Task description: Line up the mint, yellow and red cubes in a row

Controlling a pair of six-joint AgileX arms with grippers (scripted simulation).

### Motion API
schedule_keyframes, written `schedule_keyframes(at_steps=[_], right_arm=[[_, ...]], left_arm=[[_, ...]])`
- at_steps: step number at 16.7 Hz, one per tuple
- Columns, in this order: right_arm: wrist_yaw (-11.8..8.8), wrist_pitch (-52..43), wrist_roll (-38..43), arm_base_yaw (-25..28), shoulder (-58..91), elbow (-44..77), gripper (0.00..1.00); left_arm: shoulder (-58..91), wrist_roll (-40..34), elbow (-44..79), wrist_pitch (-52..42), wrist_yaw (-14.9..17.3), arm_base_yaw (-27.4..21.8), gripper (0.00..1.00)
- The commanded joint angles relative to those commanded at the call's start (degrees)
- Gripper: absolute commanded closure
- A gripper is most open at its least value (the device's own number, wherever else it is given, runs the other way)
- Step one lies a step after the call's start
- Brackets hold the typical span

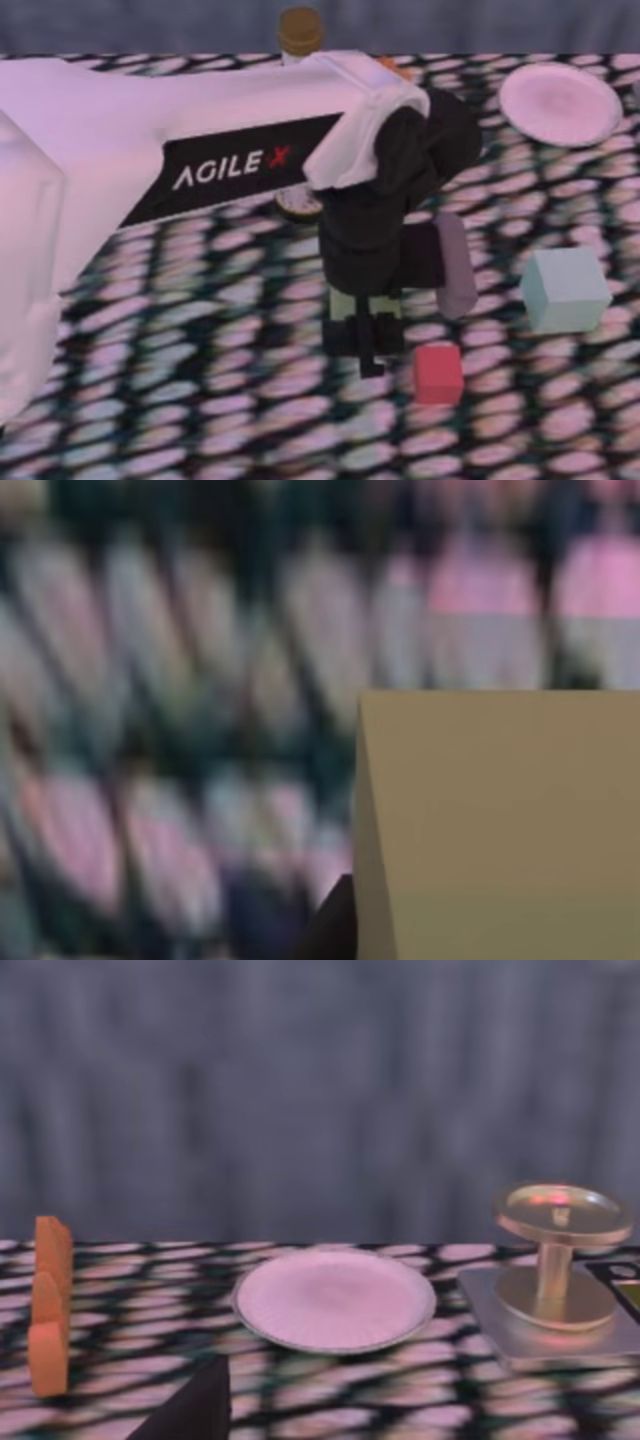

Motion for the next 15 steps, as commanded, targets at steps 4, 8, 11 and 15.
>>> schedule_keyframes(at_steps=[4,8,11,15], right_arm=[[0.0,0.0,0.0,0.0,0.0,0.0,0.00],[0.0,0.0,0.0,0.0,0.0,0.0,0.00],[0.0,0.0,0.0,0.0,0.0,0.0,0.00],[0.0,0.0,0.0,0.0,0.0,0.0,0.00]], left_arm=[[0.1,-0.4,0.3,-0.1,0.0,-0.6,1.00],[0.8,-0.3,-1.4,2.4,0.0,-0.5,1.00],[3.6,-0.5,-4.9,9.1,0.1,-0.6,1.00],[5.7,-0.5,-7.3,13.1,0.0,-0.8,1.00]])
